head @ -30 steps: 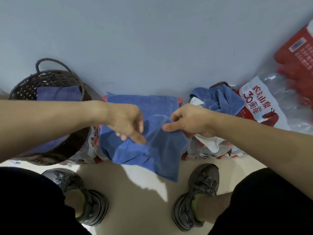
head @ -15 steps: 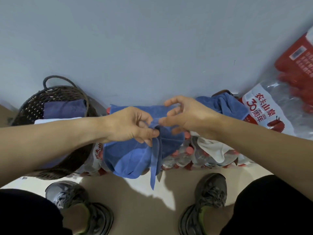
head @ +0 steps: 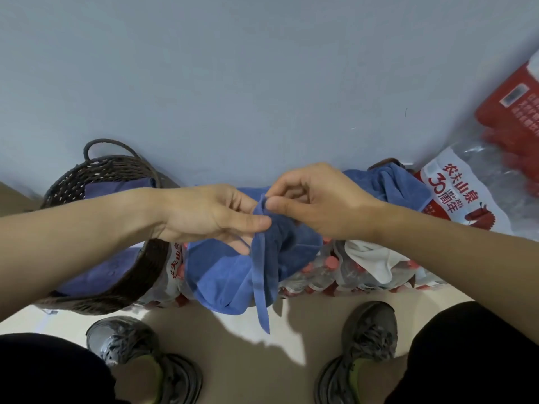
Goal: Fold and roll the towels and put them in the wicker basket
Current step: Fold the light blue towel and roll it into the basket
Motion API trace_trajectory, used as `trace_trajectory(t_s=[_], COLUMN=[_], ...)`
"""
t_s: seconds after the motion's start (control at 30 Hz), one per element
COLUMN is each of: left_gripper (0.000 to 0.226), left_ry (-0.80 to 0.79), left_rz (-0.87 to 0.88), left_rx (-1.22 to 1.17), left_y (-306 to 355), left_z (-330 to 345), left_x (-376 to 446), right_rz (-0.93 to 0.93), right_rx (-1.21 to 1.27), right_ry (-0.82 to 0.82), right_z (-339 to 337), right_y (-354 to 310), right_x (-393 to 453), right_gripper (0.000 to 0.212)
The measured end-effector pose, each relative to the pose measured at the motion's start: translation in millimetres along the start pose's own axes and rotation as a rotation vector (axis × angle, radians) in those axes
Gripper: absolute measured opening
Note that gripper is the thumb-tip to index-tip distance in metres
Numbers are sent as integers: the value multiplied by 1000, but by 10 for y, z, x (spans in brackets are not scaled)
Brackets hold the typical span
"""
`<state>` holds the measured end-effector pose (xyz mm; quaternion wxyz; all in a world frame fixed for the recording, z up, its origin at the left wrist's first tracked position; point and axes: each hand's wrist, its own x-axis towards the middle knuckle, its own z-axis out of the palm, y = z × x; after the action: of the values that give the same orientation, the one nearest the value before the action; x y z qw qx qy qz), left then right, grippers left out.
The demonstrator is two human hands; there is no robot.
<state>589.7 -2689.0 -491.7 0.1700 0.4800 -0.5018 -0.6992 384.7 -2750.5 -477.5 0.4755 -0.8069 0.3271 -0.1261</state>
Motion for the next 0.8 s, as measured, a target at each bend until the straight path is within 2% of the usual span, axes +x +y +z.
trace_trajectory(t_s=[0.13, 0.3, 0.4, 0.47, 0.6, 0.73, 0.8], left_gripper=[45, 36, 41, 39, 30, 24, 22], left_ry=[-24, 39, 13, -34, -118, -36, 30], left_rz=[-6, -4, -62, -80, -85, -94, -89], left_rx=[-109, 35, 166, 167, 157, 92, 56], left_y=[33, 12, 1, 32, 40, -70, -79], left_z=[38, 8, -62, -141, -283, -313, -298], left_x=[11, -31, -102, -168, -239, -227, -209], right_rz=[127, 306, 384, 445, 514, 563, 565], right_rx=[-2, 124, 185, 165, 194, 146, 77], right_ry=[141, 273, 197, 111, 41, -9, -45], right_z=[-30, -75, -120, -139, -186, -286, -324], right_y=[5, 25, 66, 81, 85, 46, 70], right_x=[43, 62, 22, -13, -65, -89, -92], right_gripper=[19, 27, 15, 13, 38, 39, 32])
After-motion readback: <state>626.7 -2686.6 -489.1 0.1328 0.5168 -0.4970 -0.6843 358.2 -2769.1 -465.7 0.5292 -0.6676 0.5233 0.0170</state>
